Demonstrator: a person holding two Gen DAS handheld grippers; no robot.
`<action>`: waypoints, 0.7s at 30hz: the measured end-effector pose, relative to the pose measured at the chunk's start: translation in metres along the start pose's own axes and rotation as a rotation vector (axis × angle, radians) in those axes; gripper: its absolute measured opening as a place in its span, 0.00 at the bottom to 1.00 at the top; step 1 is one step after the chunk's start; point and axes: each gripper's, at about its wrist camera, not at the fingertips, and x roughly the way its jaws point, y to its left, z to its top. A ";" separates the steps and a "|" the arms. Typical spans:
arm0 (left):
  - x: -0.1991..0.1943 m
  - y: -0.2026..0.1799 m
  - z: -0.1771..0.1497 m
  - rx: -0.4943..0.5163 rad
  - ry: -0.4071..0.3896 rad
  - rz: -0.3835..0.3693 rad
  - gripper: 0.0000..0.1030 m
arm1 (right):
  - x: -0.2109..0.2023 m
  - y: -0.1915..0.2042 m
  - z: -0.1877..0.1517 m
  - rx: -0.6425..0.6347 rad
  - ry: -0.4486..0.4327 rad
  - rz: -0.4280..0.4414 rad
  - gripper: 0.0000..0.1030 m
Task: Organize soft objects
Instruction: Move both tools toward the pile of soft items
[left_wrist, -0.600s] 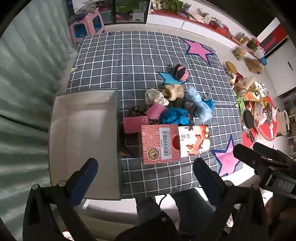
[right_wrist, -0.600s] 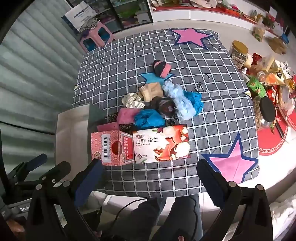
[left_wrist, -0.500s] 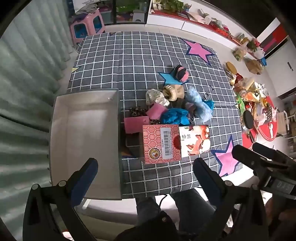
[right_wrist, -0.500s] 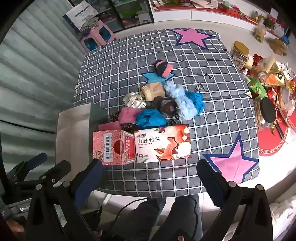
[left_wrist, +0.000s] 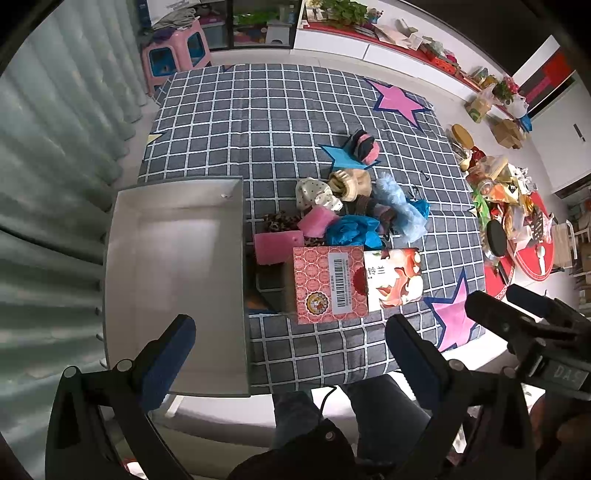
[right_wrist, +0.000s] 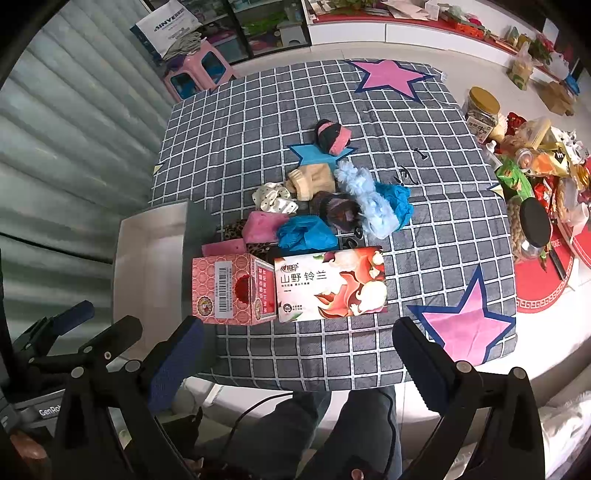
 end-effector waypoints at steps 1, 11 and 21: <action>-0.001 0.001 0.000 0.001 0.001 0.002 1.00 | 0.000 0.000 0.000 0.000 0.001 0.000 0.99; 0.013 -0.007 0.001 0.036 0.054 -0.008 1.00 | 0.004 -0.012 -0.006 0.030 0.023 0.018 0.99; 0.033 -0.035 0.021 0.050 0.110 -0.001 1.00 | 0.022 -0.061 0.008 0.097 0.071 0.020 0.99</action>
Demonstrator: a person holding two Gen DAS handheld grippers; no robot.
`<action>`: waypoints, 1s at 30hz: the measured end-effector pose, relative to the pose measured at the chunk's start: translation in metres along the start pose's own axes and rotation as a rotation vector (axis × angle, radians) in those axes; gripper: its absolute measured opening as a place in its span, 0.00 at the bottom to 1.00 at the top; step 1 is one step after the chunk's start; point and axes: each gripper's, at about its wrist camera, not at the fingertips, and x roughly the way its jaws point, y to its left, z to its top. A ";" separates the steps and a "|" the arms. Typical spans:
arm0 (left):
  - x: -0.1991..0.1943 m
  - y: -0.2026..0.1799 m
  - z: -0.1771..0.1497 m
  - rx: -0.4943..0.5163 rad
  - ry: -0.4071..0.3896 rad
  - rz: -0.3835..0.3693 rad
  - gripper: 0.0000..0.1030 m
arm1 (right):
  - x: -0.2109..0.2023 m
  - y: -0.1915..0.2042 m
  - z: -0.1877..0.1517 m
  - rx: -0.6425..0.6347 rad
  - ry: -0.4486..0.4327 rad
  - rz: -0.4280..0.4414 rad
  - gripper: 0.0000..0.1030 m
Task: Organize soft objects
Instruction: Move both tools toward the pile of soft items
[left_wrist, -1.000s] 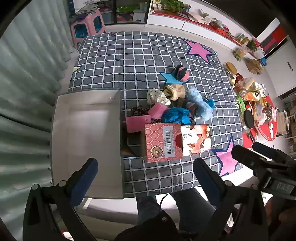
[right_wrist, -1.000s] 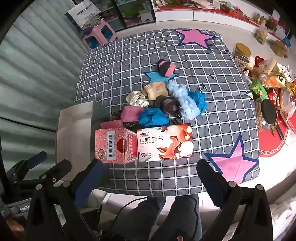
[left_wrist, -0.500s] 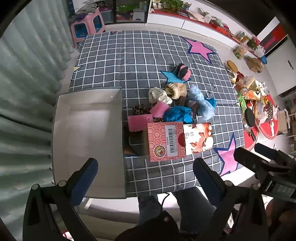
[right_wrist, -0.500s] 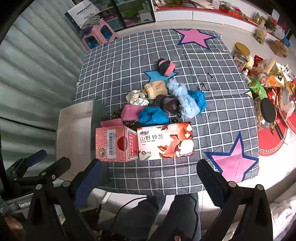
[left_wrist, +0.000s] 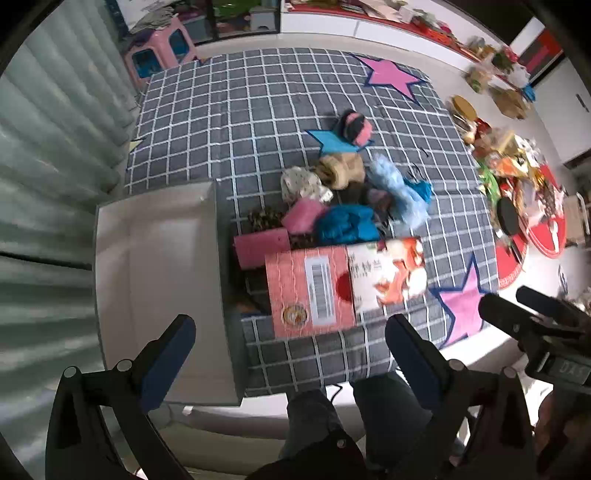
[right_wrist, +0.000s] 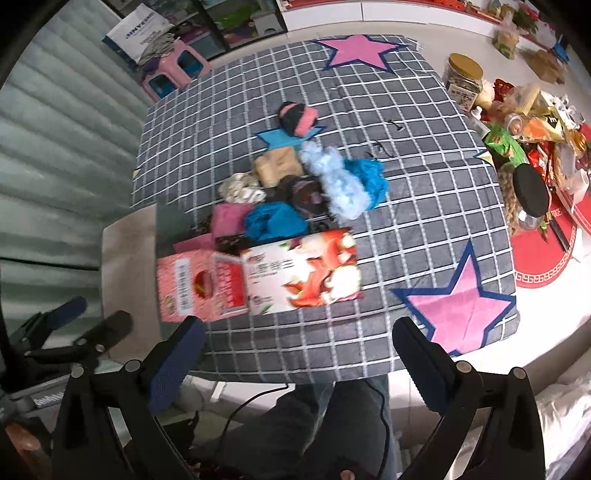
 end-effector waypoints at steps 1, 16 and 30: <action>0.002 -0.001 0.005 -0.012 0.001 0.022 1.00 | 0.002 -0.005 0.005 0.002 0.007 0.002 0.99; 0.079 -0.048 0.091 0.022 0.105 0.144 1.00 | 0.060 -0.078 0.068 0.043 0.115 -0.006 0.99; 0.198 -0.082 0.168 0.246 0.184 0.249 1.00 | 0.121 -0.134 0.122 0.149 0.163 -0.007 0.99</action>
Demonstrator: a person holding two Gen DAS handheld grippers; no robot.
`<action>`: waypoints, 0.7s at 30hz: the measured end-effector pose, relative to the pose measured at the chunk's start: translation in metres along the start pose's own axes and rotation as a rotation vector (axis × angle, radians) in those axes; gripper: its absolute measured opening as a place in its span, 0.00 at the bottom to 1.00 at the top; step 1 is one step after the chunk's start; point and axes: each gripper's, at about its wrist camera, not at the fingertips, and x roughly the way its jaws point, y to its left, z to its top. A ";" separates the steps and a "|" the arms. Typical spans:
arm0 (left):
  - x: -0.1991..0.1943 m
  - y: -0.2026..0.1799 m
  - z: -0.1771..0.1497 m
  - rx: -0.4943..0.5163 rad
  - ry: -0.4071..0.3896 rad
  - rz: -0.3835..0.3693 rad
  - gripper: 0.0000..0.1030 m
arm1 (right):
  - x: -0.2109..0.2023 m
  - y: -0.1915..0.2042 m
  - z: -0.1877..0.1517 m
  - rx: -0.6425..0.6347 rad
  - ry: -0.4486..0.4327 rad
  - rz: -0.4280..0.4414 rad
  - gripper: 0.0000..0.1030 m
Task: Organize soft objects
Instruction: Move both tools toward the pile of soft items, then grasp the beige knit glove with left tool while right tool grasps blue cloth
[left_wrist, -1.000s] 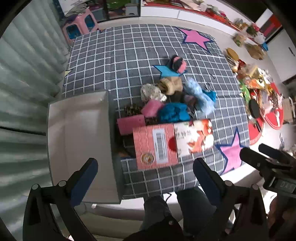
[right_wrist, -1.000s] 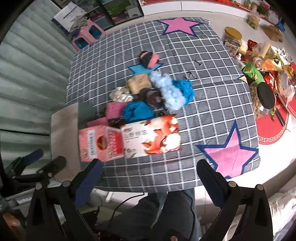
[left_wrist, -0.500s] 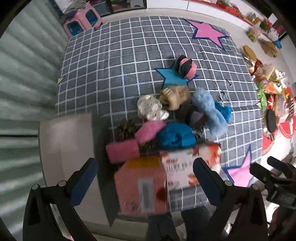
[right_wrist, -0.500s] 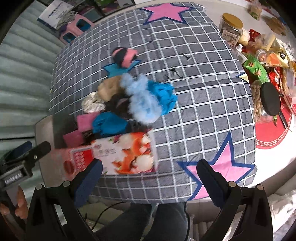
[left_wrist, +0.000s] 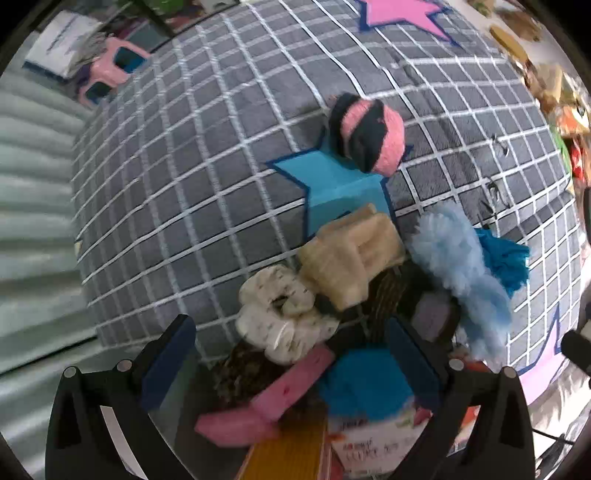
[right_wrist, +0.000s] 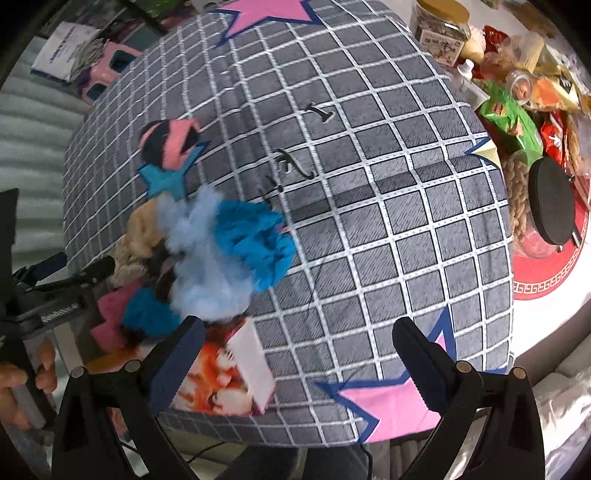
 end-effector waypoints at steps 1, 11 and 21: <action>0.008 -0.001 0.004 0.011 0.008 0.008 1.00 | 0.004 -0.001 0.003 0.005 0.005 0.002 0.99; 0.040 -0.007 0.036 0.032 0.023 0.004 1.00 | 0.038 -0.003 0.036 0.068 0.019 0.061 0.99; 0.080 -0.021 0.058 0.029 0.052 0.001 0.87 | 0.067 -0.009 0.047 0.154 0.059 0.133 0.99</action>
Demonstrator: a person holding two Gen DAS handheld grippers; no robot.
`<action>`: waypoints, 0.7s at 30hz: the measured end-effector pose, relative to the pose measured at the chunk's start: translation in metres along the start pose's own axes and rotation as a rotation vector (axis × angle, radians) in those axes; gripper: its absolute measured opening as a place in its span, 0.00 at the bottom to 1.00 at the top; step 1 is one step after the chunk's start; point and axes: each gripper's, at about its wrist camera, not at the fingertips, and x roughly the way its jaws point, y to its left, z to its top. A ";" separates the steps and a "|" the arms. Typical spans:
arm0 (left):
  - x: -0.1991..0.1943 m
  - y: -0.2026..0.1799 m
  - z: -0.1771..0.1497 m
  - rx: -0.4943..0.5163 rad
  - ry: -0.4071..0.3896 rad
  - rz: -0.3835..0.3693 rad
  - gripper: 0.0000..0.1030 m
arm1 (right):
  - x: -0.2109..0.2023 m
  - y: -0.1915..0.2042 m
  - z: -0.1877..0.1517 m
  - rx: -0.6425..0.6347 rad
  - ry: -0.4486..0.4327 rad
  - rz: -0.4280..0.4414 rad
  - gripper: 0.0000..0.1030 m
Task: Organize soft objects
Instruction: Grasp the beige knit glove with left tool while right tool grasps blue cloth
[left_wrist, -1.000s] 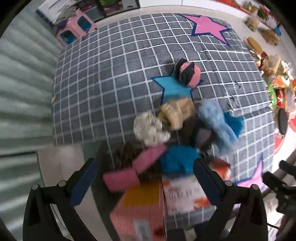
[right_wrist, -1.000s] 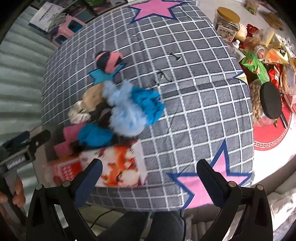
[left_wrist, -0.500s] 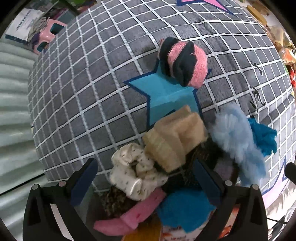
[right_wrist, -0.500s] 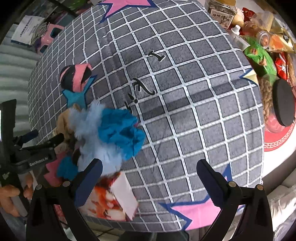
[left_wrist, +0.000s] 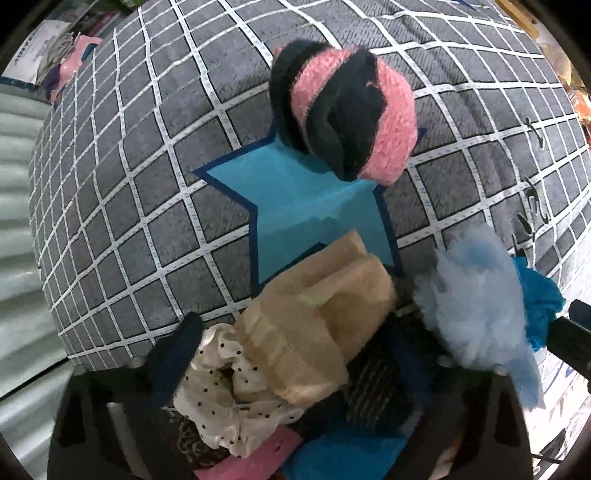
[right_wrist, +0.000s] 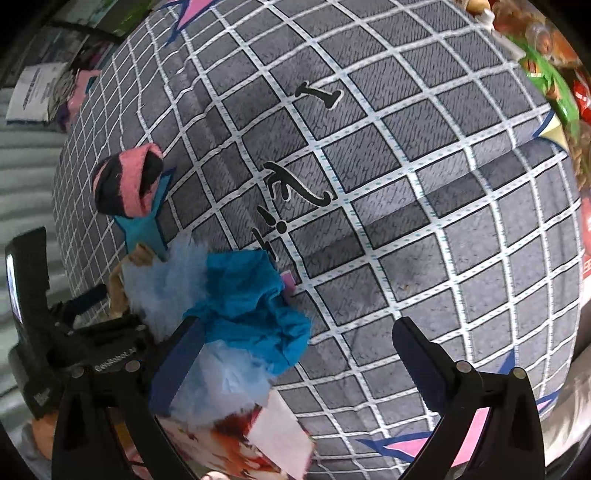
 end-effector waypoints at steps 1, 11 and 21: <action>0.003 -0.001 0.002 -0.004 0.005 -0.013 0.83 | 0.003 0.001 0.001 0.003 0.007 0.009 0.99; 0.007 -0.015 0.009 0.000 0.001 -0.077 0.36 | 0.028 -0.006 -0.014 0.096 0.090 0.196 0.44; -0.028 0.001 0.001 -0.068 -0.079 -0.064 0.29 | -0.033 -0.027 -0.015 -0.016 -0.063 0.089 0.35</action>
